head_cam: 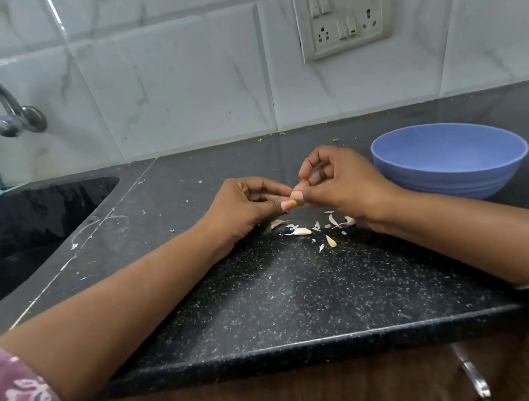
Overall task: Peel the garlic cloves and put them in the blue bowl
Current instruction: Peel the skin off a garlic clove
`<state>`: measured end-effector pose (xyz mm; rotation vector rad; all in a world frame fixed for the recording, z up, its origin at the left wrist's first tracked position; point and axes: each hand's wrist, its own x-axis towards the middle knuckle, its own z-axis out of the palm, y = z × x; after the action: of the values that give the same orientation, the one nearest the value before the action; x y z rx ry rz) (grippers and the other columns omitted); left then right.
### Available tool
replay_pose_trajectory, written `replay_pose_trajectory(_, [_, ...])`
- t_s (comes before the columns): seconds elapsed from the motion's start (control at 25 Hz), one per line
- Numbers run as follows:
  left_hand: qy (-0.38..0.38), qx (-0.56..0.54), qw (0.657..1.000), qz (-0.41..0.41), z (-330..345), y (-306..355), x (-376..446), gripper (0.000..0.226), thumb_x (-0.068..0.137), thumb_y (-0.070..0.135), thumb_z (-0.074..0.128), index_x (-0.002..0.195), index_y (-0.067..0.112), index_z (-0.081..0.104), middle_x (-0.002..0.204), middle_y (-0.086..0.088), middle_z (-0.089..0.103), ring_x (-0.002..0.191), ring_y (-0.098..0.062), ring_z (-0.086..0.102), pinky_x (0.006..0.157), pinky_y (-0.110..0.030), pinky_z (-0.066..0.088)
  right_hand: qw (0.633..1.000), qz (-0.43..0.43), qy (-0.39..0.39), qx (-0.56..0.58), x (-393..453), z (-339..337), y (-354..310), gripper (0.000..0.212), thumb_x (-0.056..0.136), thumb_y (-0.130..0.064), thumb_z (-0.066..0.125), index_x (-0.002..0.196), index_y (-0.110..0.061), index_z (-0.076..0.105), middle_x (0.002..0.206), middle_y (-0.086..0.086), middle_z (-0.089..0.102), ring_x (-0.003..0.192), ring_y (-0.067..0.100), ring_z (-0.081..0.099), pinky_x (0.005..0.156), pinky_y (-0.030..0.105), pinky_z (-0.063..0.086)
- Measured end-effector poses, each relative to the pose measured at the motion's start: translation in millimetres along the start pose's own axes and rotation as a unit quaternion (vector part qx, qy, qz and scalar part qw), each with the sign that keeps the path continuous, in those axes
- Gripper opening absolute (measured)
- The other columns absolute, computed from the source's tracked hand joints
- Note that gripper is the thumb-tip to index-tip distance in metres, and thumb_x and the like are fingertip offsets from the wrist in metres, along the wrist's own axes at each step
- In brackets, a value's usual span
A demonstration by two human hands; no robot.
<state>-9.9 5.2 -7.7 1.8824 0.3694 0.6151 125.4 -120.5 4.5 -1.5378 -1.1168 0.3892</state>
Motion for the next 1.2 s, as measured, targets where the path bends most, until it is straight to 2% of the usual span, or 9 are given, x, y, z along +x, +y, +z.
replay_pose_trajectory(0.16, [0.015,0.013,1.0,0.016,3,4,-3,0.022,0.076,0.003,0.075,0.096,-0.002,0.07,0.093,-0.026,0.07,0.085,-0.031,0.066,0.085,-0.035,0.056,0.999,0.023,-0.028,0.024,2,-4,0,0.027,0.076,0.002,0.075,0.089,-0.009,0.055,0.081,0.018,0.07,0.072,0.022,0.072,0.066,0.029,0.059])
replay_pose_trajectory(0.32, [0.016,0.047,0.999,0.011,3,8,-2,0.02,0.077,0.005,0.075,0.095,-0.001,0.071,0.092,-0.031,0.068,0.081,-0.031,0.063,0.087,-0.044,0.052,0.993,0.062,-0.066,0.078,4,-8,-4,0.028,0.078,0.009,0.069,0.096,-0.004,0.052,0.082,0.022,0.067,0.07,0.022,0.071,0.062,0.025,0.059])
replay_pose_trajectory(0.48, [0.024,0.096,0.995,0.013,1,21,9,0.014,0.077,0.009,0.075,0.09,0.005,0.073,0.084,-0.022,0.069,0.077,-0.02,0.06,0.08,-0.034,0.049,0.995,0.063,-0.045,0.069,12,-7,-6,0.027,0.08,0.007,0.068,0.096,-0.008,0.052,0.088,0.024,0.068,0.073,0.022,0.07,0.068,0.028,0.06])
replay_pose_trajectory(0.56, [0.024,0.112,0.993,0.014,0,30,17,0.014,0.076,0.007,0.075,0.09,0.005,0.072,0.084,-0.02,0.07,0.077,-0.019,0.063,0.082,-0.031,0.05,0.993,0.067,-0.019,0.095,18,-6,-9,0.025,0.081,0.006,0.067,0.095,-0.009,0.052,0.088,0.023,0.066,0.071,0.021,0.069,0.067,0.026,0.059])
replay_pose_trajectory(0.68, [0.03,0.089,0.995,0.017,-2,30,23,0.014,0.076,0.005,0.075,0.089,0.005,0.072,0.083,-0.019,0.072,0.079,-0.02,0.069,0.087,-0.03,0.053,0.99,0.061,0.0,0.128,22,-6,-9,0.026,0.08,0.005,0.069,0.095,-0.007,0.052,0.084,0.022,0.065,0.066,0.017,0.069,0.063,0.022,0.058])
replay_pose_trajectory(0.84, [0.013,0.077,0.997,0.023,-6,24,23,0.013,0.075,0.006,0.076,0.088,0.004,0.073,0.084,-0.016,0.073,0.079,-0.018,0.071,0.081,-0.023,0.055,0.992,0.045,-0.023,0.114,20,-7,-5,0.027,0.081,0.003,0.068,0.099,-0.007,0.051,0.084,0.024,0.067,0.07,0.02,0.069,0.065,0.024,0.058])
replay_pose_trajectory(0.92, [0.003,0.074,0.997,0.028,-12,24,22,0.014,0.076,0.006,0.075,0.09,0.004,0.073,0.085,-0.015,0.074,0.082,-0.018,0.071,0.082,-0.022,0.054,0.994,0.033,-0.03,0.098,19,-8,-7,0.027,0.081,0.001,0.069,0.098,-0.009,0.051,0.082,0.021,0.069,0.069,0.019,0.069,0.065,0.025,0.058])
replay_pose_trajectory(1.2, [-0.013,0.038,0.997,0.059,-14,29,18,0.017,0.077,0.01,0.075,0.094,0.006,0.074,0.091,-0.016,0.074,0.092,-0.022,0.07,0.094,-0.031,0.051,0.99,0.016,-0.075,0.117,6,-11,-14,0.028,0.08,-0.001,0.071,0.101,-0.007,0.054,0.079,0.015,0.07,0.072,0.016,0.07,0.066,0.024,0.057])
